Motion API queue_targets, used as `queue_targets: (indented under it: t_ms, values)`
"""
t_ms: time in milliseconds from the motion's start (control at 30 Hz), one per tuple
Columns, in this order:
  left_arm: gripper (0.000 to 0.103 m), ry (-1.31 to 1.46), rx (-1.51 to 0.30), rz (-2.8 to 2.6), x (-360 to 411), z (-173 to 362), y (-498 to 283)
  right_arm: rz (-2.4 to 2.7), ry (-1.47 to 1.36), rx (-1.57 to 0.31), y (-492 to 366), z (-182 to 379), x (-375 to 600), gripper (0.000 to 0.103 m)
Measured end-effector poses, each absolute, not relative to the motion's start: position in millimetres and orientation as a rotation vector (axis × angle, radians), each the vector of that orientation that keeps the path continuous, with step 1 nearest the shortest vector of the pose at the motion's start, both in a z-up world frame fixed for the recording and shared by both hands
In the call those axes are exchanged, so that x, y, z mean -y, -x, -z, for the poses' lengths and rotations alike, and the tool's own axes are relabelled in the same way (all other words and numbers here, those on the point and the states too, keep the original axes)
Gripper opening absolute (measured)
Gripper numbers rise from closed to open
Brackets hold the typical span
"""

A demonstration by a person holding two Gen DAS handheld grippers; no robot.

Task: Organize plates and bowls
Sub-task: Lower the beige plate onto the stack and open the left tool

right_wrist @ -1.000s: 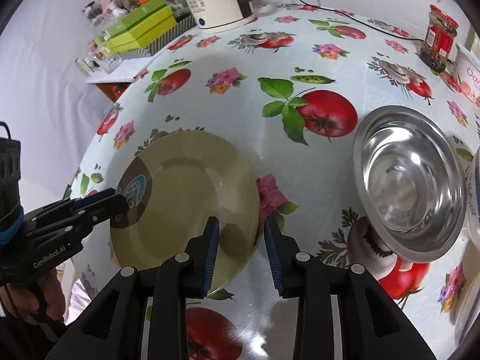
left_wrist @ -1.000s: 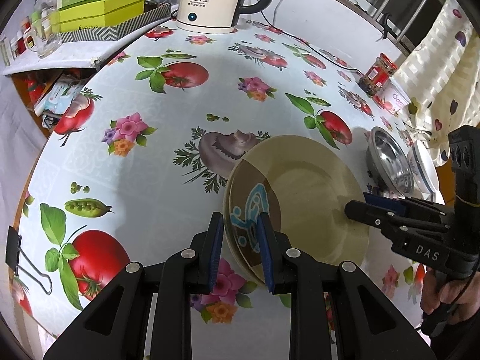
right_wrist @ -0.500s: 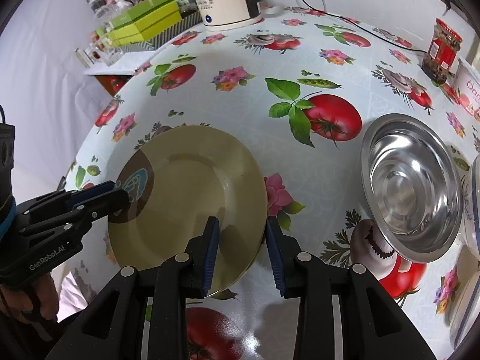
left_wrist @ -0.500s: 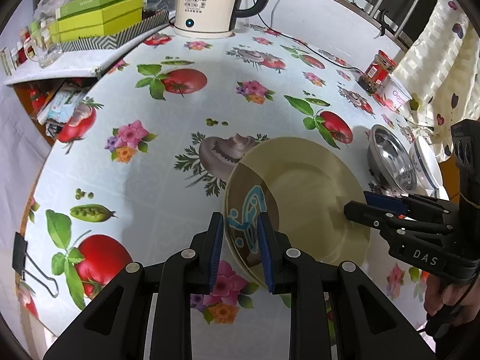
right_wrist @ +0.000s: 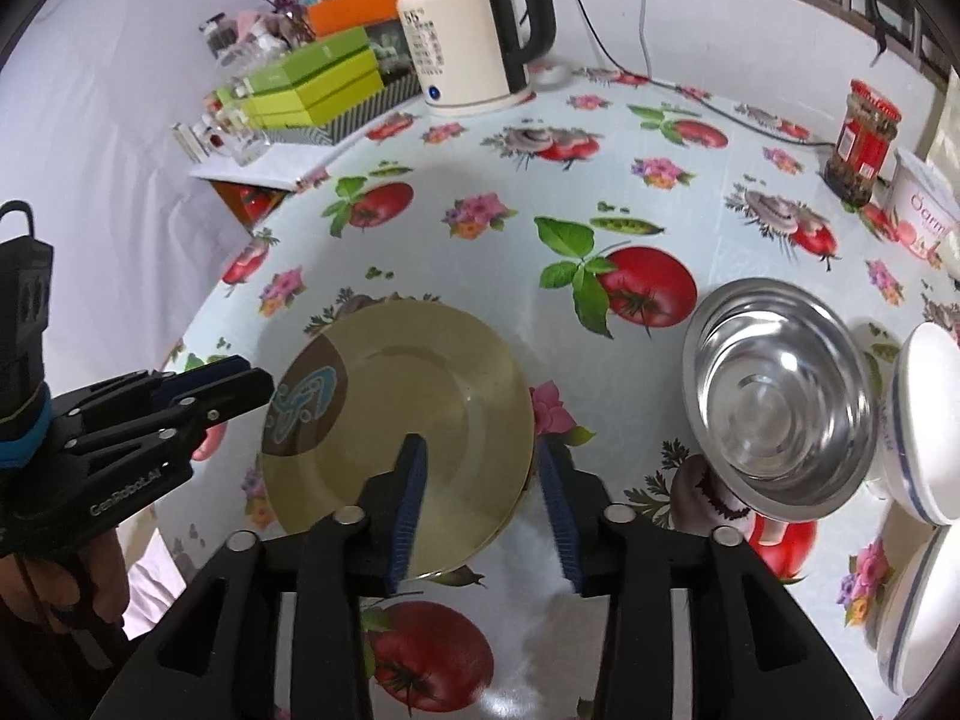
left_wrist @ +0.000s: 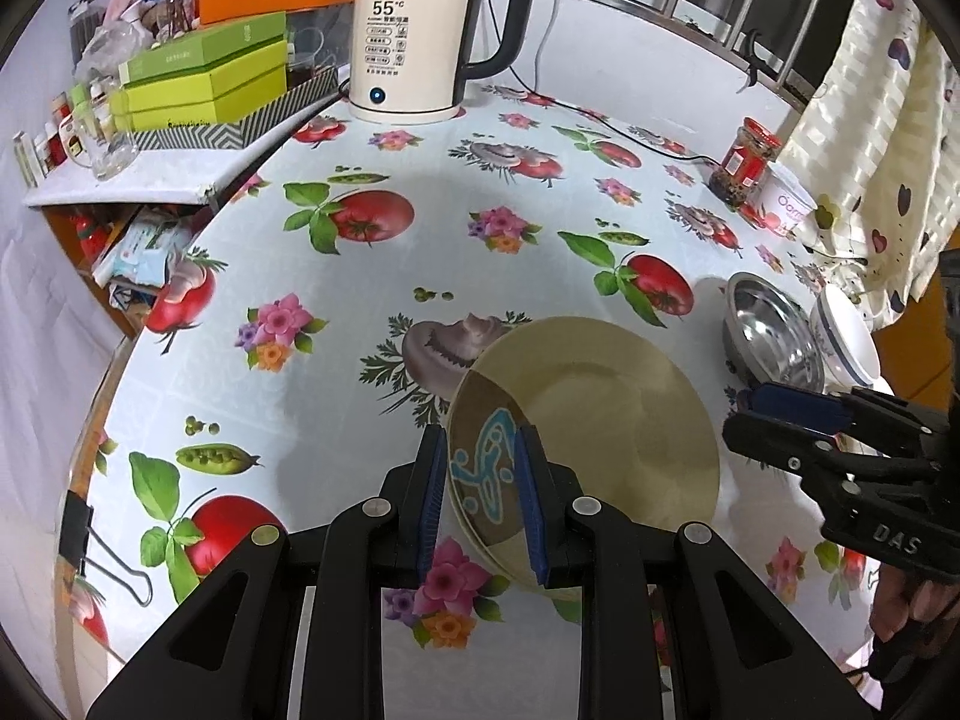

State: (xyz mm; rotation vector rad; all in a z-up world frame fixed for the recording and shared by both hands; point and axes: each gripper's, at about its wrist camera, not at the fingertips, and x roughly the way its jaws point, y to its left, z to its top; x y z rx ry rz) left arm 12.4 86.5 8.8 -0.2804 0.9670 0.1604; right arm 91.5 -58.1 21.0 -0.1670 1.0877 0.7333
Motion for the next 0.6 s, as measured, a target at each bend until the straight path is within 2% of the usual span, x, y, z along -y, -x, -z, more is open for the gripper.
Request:
queue_targets:
  t_ms: [600]
  values:
    - [0.024, 0.189, -0.926, -0.095, -50, -39, -22, -0.743, 0.102, -0.979, -74, -58, 94, 0.043]
